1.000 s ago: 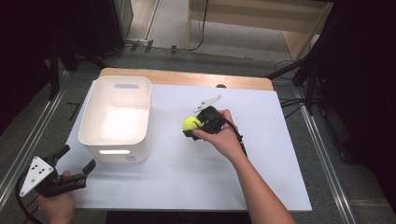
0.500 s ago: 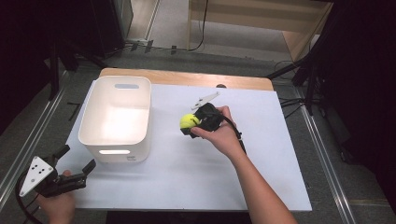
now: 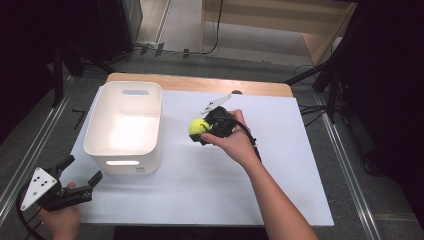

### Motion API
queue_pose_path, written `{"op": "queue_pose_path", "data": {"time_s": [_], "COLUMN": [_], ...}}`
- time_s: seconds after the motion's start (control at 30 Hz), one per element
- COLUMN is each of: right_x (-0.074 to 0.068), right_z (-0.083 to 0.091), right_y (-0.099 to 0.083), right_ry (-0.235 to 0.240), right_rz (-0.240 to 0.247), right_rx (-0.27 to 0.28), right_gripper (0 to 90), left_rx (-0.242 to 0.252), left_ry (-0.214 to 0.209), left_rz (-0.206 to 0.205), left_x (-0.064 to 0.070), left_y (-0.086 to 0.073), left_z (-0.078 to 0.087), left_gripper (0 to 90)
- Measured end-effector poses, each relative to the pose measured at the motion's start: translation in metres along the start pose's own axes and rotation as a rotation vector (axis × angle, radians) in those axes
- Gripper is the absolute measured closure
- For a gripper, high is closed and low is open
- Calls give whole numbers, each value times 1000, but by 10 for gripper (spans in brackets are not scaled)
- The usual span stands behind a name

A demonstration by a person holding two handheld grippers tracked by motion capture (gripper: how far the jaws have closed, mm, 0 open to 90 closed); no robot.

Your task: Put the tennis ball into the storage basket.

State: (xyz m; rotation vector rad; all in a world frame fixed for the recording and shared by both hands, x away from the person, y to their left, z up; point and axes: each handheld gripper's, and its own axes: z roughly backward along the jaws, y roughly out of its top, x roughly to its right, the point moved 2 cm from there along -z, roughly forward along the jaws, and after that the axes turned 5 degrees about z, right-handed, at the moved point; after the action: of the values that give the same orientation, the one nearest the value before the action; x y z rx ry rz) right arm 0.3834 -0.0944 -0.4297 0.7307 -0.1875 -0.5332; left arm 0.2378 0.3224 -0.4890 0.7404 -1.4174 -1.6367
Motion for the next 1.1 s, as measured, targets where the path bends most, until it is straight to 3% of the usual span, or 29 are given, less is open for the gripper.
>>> {"op": "queue_pose_path", "data": {"time_s": [0.63,1.1], "right_x": [-9,-15], "right_z": [-1,1], "right_y": [32,46], "right_ry": [24,32], "right_rz": [55,67], "right_rx": [19,30], "right_gripper": [244,244], "left_rx": [3,3], "left_ry": [0,-4], "left_rz": [2,1], "left_x": [0,0], "left_y": [0,0], "left_z": [0,0], "left_gripper": [0,0]}}
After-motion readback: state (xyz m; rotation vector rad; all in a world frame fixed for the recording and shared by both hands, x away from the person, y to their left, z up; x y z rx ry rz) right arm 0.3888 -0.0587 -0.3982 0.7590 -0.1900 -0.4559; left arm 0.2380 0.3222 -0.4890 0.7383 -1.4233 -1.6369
